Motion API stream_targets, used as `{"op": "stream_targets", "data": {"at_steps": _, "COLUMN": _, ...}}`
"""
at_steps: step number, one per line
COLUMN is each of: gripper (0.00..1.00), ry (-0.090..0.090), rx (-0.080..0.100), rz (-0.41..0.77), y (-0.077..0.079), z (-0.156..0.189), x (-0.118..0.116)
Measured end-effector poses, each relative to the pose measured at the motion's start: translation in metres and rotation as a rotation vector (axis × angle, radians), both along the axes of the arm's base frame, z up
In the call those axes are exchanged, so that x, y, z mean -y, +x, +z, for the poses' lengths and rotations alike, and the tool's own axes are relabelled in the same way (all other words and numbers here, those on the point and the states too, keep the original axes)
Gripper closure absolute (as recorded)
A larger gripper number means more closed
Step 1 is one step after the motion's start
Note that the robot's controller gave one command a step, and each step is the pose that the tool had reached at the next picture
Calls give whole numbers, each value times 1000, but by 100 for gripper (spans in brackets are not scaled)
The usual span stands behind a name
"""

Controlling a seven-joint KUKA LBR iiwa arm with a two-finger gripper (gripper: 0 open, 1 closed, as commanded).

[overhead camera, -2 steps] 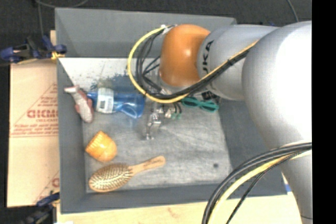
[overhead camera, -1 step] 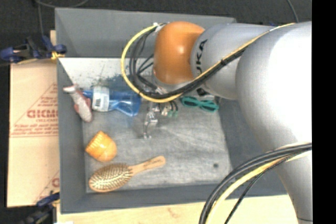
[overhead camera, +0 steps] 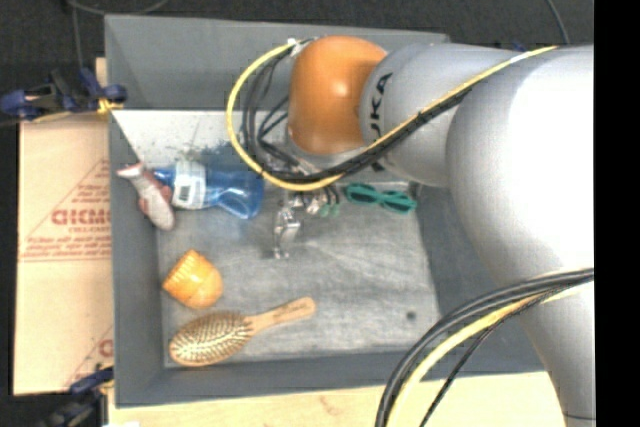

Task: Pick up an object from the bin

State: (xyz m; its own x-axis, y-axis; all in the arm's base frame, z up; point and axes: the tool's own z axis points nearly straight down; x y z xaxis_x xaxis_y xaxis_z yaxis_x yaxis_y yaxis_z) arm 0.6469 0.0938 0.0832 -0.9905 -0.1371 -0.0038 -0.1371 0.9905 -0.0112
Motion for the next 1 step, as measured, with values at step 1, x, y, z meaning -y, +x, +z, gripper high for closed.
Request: {"op": "stream_targets", "data": {"at_steps": 1, "gripper": 100, "ry": 10, "rx": 3, "rz": -271, "y": 9, "z": -6, "x": -35}}
